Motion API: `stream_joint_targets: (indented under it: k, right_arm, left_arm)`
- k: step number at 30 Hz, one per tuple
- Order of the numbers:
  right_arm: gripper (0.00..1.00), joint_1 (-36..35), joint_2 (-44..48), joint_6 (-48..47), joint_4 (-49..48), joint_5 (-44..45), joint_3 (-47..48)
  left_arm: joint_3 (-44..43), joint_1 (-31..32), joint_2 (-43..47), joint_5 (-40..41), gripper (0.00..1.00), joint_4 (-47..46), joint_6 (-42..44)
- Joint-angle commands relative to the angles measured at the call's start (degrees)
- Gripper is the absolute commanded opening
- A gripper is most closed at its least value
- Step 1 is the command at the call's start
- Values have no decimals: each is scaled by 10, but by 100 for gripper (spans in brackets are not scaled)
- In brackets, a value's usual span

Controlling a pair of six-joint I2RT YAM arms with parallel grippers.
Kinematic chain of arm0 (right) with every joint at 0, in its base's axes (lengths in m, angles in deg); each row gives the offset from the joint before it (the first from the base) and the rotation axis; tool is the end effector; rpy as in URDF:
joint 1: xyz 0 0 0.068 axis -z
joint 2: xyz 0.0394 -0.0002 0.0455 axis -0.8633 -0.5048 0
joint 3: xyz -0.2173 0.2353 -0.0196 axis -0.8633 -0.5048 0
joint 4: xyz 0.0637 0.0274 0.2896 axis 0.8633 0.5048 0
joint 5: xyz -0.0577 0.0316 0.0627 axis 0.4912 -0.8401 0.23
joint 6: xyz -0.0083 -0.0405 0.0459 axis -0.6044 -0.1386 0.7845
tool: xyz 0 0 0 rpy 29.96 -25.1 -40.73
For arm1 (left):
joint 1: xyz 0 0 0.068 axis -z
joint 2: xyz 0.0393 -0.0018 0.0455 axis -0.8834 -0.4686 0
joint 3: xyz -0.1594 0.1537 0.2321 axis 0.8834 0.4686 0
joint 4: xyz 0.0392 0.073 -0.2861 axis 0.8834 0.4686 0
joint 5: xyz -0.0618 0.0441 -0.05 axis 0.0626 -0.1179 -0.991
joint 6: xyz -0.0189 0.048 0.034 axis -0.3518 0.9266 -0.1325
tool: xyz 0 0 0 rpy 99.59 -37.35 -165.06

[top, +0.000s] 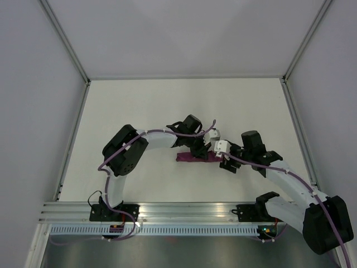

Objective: Fold the napkin, place the utensils inside, and roll it up
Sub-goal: Roll the napkin with the utensil

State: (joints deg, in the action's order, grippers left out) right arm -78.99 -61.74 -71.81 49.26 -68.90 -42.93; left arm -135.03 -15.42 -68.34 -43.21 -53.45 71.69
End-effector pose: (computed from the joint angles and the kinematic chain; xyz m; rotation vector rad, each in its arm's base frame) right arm 0.1847 0.0914 0.2106 -1.5155 1.7536 0.4286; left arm 0.3034 -0.3612 0.1510 1.5937 1.9073 -0.9765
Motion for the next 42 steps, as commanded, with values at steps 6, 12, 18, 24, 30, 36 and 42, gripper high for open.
stream_joint_targets:
  k: [6,12,18,24,30,36,42]
  right_arm:
    - [73,-73,-42,-7,-132,89,-29]
    - [73,-131,-94,-11,-180,142,-44]
    - [69,-155,-139,-10,-208,177,-46]
    - [43,-157,-163,-16,-214,202,-44]
    - [32,-157,-186,-26,-193,198,-31]
    - [28,-155,-212,-37,-153,180,-9]
    - [28,-141,-224,-51,-112,160,14]
  left_arm:
    - [-17,-5,-67,-27,2,161,-20]
    - [-38,-13,-88,-45,2,194,-21]
    - [-52,-16,-100,-60,2,214,-15]
    - [-56,-26,-96,-82,12,219,-18]
    - [-52,-37,-70,-91,28,181,-47]
    - [0,-67,-11,-77,29,54,-117]
    - [93,-110,77,-29,31,-98,-198]
